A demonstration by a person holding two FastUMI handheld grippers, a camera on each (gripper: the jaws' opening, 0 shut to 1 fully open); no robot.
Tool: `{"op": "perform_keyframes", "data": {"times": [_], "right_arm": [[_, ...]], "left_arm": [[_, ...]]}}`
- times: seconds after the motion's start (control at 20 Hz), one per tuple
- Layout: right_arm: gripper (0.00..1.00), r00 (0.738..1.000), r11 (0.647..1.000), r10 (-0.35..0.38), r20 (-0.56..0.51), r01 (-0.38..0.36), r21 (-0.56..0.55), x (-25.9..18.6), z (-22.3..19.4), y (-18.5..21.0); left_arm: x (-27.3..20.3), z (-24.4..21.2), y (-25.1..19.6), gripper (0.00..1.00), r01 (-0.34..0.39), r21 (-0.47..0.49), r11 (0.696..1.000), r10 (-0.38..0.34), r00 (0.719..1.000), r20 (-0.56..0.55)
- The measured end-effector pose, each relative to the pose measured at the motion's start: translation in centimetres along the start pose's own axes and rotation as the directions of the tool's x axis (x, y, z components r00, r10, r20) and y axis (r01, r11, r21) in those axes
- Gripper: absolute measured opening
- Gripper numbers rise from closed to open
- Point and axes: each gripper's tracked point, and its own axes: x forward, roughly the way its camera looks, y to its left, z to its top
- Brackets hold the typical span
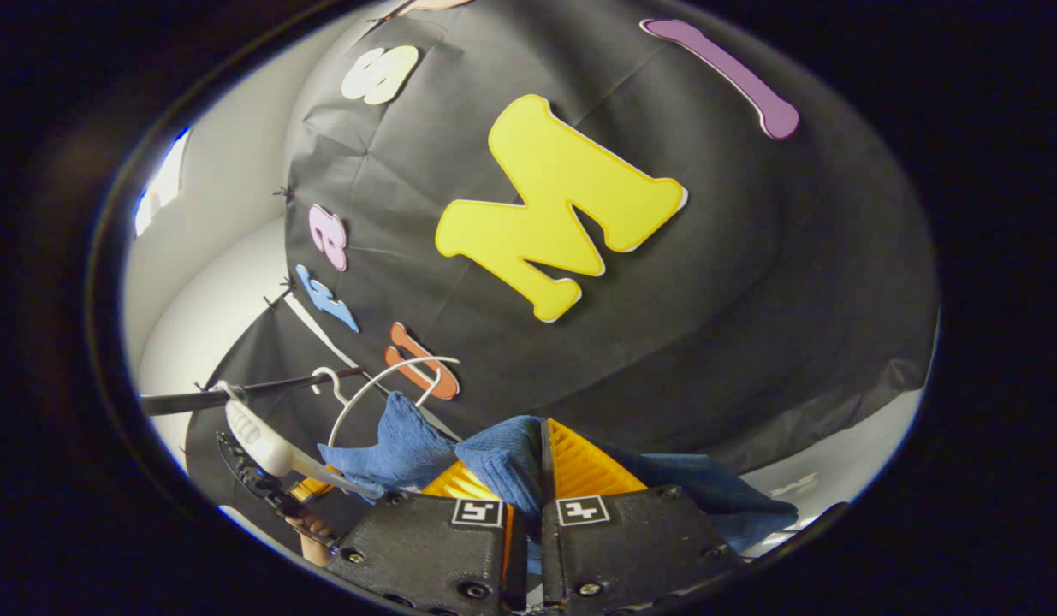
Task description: Grasp the clothes on the hanger with both hands and then place them into the laundry hamper below.
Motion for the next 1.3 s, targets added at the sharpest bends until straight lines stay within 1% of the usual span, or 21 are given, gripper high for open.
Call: {"op": "perform_keyframes", "data": {"times": [0.1, 0.25, 0.55, 0.6, 0.65, 0.85, 0.95, 1.05, 1.2, 1.3], "right_arm": [[0.09, 1.0, 1.0, -0.013, -0.011, 0.013, 0.014, -0.2, -1.1, -0.6], [0.1, 0.999, 0.999, -0.044, -0.03, 0.045, 0.023, -0.6, -2.7, -1.4], [0.1, 0.999, 0.998, -0.034, -0.03, 0.036, 0.052, -2.1, -5.1, -0.5], [0.08, 0.999, 0.997, -0.039, -0.031, 0.041, 0.061, -2.4, -5.6, -0.5], [0.1, 0.999, 0.996, -0.041, -0.036, 0.044, 0.073, -2.6, -6.1, -0.6], [0.1, 0.997, 0.99, -0.058, -0.041, 0.063, 0.125, -3.5, -8.6, -1.1], [0.09, 0.997, 0.983, -0.049, -0.051, 0.058, 0.172, -4.3, -9.8, -0.9], [0.09, 0.999, 0.975, -0.027, -0.035, 0.034, 0.221, -5.1, -10.4, -0.3], [0.07, 1.0, 0.97, -0.003, -0.017, 0.008, 0.241, -6.1, -11.9, 1.0], [0.09, 1.0, 0.961, 0.024, -0.01, -0.021, 0.276, -6.7, -12.9, 1.9]], "left_arm": [[-0.2, -1.7, 0.5, 0.0, -0.01, -0.01, 1.0, 0.01, 1.0, -0.029], [-1.1, -4.6, 0.7, 0.0, -0.022, -0.034, 0.999, 0.02, 0.997, -0.07], [-3.4, -6.9, 1.7, 0.0, -0.036, -0.131, 0.991, 0.027, 0.997, -0.075], [-3.9, -7.4, 1.9, 0.0, -0.038, -0.144, 0.989, 0.027, 0.996, -0.08], [-4.2, -7.8, 2.0, 0.0, -0.042, -0.153, 0.987, 0.029, 0.996, -0.085], [-6.0, -10.0, 2.4, 0.0, -0.054, -0.192, 0.98, 0.032, 0.993, -0.115], [-7.0, -10.2, 2.0, 0.0, -0.045, -0.217, 0.975, 0.021, 0.994, -0.112], [-8.2, -9.8, 1.5, 0.0, -0.015, -0.262, 0.965, -0.009, 0.996, -0.092], [-9.7, -9.0, 0.4, 0.0, 0.008, -0.255, 0.967, -0.026, 0.997, -0.068], [-10.8, -8.6, -1.0, 0.0, 0.053, -0.26, 0.964, -0.069, 0.996, -0.052]]}}
